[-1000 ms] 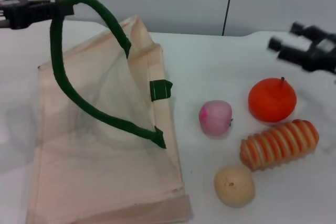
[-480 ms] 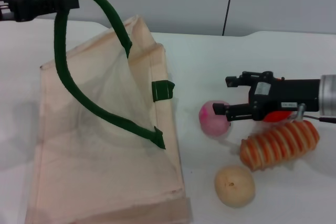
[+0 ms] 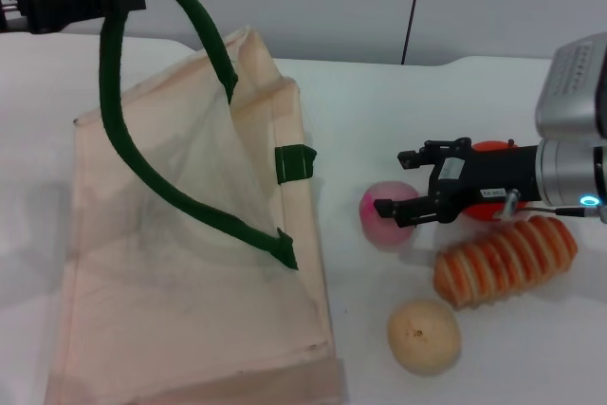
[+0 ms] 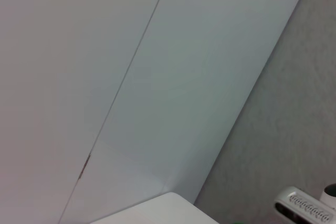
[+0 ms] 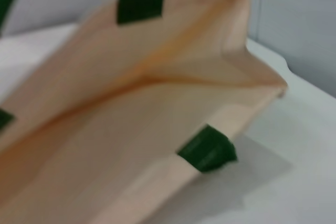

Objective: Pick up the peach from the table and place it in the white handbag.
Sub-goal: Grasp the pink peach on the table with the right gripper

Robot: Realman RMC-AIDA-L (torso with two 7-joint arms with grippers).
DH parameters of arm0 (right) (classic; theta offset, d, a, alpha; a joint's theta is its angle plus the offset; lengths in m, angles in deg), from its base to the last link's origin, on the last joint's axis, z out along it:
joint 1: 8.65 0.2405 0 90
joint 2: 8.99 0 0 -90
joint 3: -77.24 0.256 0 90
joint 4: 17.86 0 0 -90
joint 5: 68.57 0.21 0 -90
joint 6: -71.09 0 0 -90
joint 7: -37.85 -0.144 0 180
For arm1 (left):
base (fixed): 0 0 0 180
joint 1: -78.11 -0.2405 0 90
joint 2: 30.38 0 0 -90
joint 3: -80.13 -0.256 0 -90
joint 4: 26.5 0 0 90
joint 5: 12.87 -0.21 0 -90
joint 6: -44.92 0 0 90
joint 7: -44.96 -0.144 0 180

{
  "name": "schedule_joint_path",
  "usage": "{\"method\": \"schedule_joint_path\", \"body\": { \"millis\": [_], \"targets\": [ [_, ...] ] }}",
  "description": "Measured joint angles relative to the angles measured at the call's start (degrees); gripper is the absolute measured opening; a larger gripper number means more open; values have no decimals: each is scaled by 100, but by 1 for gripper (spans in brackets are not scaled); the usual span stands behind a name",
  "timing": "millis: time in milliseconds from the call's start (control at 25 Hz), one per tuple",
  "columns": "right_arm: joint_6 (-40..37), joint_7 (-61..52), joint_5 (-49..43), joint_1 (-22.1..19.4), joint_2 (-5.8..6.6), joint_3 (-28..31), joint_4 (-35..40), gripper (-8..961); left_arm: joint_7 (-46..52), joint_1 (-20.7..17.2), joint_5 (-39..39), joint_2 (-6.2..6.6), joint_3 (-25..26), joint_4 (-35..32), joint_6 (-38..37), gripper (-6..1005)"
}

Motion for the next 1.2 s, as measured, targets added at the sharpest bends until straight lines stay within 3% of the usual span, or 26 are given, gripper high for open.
{"method": "schedule_joint_path", "body": {
  "millis": [440,1200],
  "targets": [
    [-587,-306,13,94,0,-913,-126,892,1,1,7,-21,0,1,9,144],
    [-416,-242,34,68,0,-1129,-61,837,1,-24,16,-22,0,1,15,143]
  ]
}}
